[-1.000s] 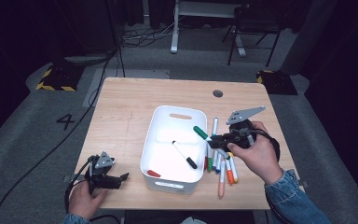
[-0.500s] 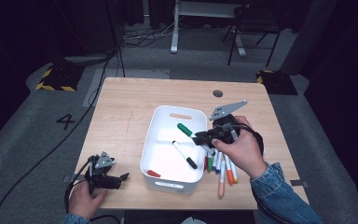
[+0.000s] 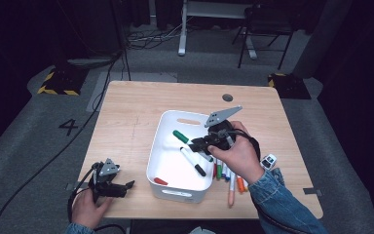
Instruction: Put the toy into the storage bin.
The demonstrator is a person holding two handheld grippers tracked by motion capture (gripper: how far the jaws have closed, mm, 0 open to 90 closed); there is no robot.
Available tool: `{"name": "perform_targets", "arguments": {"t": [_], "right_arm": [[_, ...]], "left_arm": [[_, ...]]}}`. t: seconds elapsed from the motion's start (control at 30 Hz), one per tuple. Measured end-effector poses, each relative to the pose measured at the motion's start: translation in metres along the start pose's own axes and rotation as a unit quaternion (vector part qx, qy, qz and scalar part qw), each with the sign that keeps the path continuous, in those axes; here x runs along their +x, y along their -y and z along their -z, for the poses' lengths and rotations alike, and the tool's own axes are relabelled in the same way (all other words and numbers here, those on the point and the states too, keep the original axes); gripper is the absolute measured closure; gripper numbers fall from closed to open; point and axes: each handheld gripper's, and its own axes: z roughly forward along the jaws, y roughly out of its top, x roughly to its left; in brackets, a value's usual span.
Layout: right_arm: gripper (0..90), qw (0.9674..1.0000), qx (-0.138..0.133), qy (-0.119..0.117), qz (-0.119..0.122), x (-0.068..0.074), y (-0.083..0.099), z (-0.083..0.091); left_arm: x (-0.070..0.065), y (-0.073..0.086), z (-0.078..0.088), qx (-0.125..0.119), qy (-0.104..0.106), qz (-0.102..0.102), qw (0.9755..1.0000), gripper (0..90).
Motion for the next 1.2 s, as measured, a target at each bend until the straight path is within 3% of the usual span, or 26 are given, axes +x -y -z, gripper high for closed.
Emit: {"name": "perform_targets", "arguments": {"t": [0.23, 0.43, 0.8, 0.97, 1.2], "right_arm": [[77.0, 0.9997, 0.017, 0.010, 0.012, -0.002, 0.002, -0.014], [77.0, 0.9983, 0.047, 0.028, 0.021, -0.002, 0.007, -0.022], [77.0, 0.9959, 0.075, 0.030, 0.039, 0.002, 0.015, -0.038], [77.0, 0.9951, 0.088, 0.029, 0.035, 0.003, 0.019, -0.045], [76.9, 0.9935, 0.095, 0.033, 0.053, 0.005, 0.019, -0.049]], "left_arm": [[0.000, 0.000, 0.000, 0.000, 0.000, 0.000, 1.0000, 15.1], [0.000, 0.000, 0.000, 0.000, 0.000, 0.000, 1.0000, 15.1], [0.000, 0.000, 0.000, 0.000, 0.000, 0.000, 1.0000, 15.1], [0.000, 0.000, 0.000, 0.000, 0.000, -0.001, 1.0000, 15.1], [0.000, 0.000, 0.000, 0.000, 0.000, 0.000, 1.0000, 15.1]]}}
